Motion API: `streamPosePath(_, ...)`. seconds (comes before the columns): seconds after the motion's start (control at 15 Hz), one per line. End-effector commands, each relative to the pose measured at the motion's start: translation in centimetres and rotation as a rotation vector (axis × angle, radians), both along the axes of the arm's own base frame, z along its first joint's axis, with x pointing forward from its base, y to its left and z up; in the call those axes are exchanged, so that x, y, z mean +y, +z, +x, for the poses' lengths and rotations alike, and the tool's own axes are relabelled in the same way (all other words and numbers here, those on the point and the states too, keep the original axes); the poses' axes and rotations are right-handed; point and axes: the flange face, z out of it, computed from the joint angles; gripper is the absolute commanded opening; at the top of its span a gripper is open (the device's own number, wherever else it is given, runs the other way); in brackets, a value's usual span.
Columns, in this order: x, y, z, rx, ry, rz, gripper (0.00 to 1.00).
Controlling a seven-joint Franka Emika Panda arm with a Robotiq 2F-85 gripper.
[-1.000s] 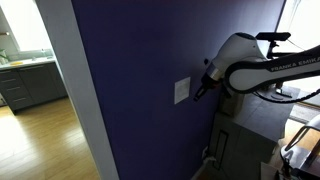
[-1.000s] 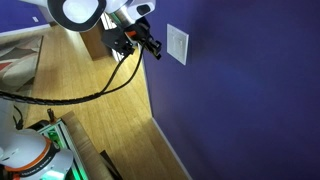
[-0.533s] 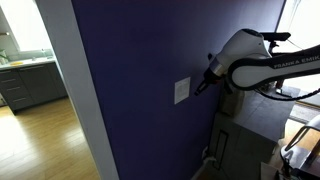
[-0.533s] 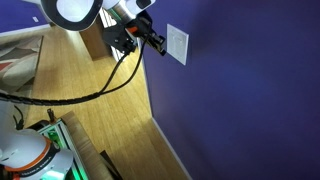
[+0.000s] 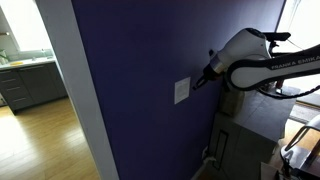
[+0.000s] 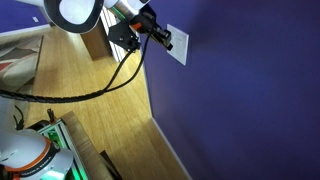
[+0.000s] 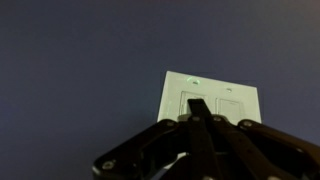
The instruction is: Switch off the light switch
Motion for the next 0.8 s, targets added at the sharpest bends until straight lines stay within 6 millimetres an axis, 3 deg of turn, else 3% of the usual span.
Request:
streamPosePath(0.0, -0.5, -0.3, 0.6, -0.03, -0.003, -0.01, 0.0)
streamPosePath(0.73, -0.3, -1.1, 2.5, -0.088, 0.013, -0.023, 0.0)
